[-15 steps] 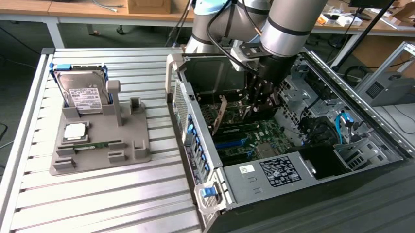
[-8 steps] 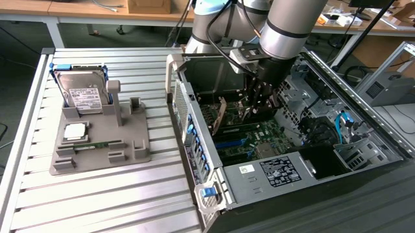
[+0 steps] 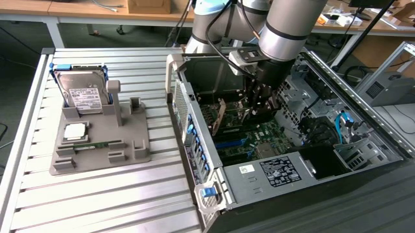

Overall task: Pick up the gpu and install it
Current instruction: 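Insert the gpu into the slot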

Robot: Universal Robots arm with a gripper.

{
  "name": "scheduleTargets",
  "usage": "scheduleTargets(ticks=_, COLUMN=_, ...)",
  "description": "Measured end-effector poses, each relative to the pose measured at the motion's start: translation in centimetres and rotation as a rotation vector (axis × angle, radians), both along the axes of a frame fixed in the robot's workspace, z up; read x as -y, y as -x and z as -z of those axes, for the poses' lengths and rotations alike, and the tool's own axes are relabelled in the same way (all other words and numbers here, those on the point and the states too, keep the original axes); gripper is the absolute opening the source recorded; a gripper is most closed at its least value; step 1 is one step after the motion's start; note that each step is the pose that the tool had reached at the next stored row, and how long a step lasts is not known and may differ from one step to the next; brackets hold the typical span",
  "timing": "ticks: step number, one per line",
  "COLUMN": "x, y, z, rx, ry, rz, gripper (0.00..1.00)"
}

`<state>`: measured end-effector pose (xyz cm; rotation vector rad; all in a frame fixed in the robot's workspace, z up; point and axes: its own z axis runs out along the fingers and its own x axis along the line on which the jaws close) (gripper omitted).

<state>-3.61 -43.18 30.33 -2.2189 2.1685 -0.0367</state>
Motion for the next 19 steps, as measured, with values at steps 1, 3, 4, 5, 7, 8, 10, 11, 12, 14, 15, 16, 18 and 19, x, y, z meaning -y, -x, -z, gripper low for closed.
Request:
scheduleTargets(ticks=1, x=0.02, y=0.03, z=0.03, rx=0.0000, ry=0.0002, rz=0.000, gripper=0.27)
scheduleTargets(ticks=3, x=0.04, y=0.07, z=0.11, rx=0.0001, ry=0.0004, rz=0.000, gripper=0.27)
scheduleTargets(ticks=4, x=0.05, y=0.09, z=0.14, rx=0.0001, ry=0.0005, rz=0.000, gripper=0.27)
scheduleTargets(ticks=5, x=0.07, y=0.12, z=0.19, rx=0.0001, ry=0.0007, rz=0.000, gripper=0.27)
scheduleTargets(ticks=7, x=0.09, y=0.15, z=0.25, rx=0.0000, ry=0.0011, rz=0.000, gripper=0.27)
scheduleTargets(ticks=8, x=0.11, y=0.17, z=0.28, rx=0.0000, ry=0.0013, rz=0.000, gripper=0.27)
scheduleTargets(ticks=10, x=0.13, y=0.20, z=0.35, rx=0.0000, ry=0.0017, rz=0.000, gripper=0.27)
scheduleTargets(ticks=11, x=0.14, y=0.23, z=0.38, rx=0.0000, ry=0.0019, rz=0.000, gripper=0.27)
scheduleTargets(ticks=12, x=0.15, y=0.25, z=0.41, rx=0.0000, ry=0.0021, rz=0.000, gripper=0.27)
scheduleTargets(ticks=14, x=0.16, y=0.31, z=0.46, rx=0.0000, ry=0.0025, rz=0.000, gripper=0.27)
scheduleTargets(ticks=15, x=0.16, y=0.35, z=0.50, rx=0.0000, ry=0.0026, rz=0.000, gripper=0.27)
scheduleTargets(ticks=16, x=0.17, y=0.39, z=0.53, rx=0.0000, ry=0.0027, rz=0.000, gripper=0.27)
scheduleTargets(ticks=18, x=0.17, y=0.47, z=0.58, rx=0.0000, ry=0.0031, rz=0.000, gripper=0.27)
scheduleTargets(ticks=19, x=0.17, y=0.55, z=0.62, rx=0.0000, ry=0.0033, rz=0.000, gripper=0.27)
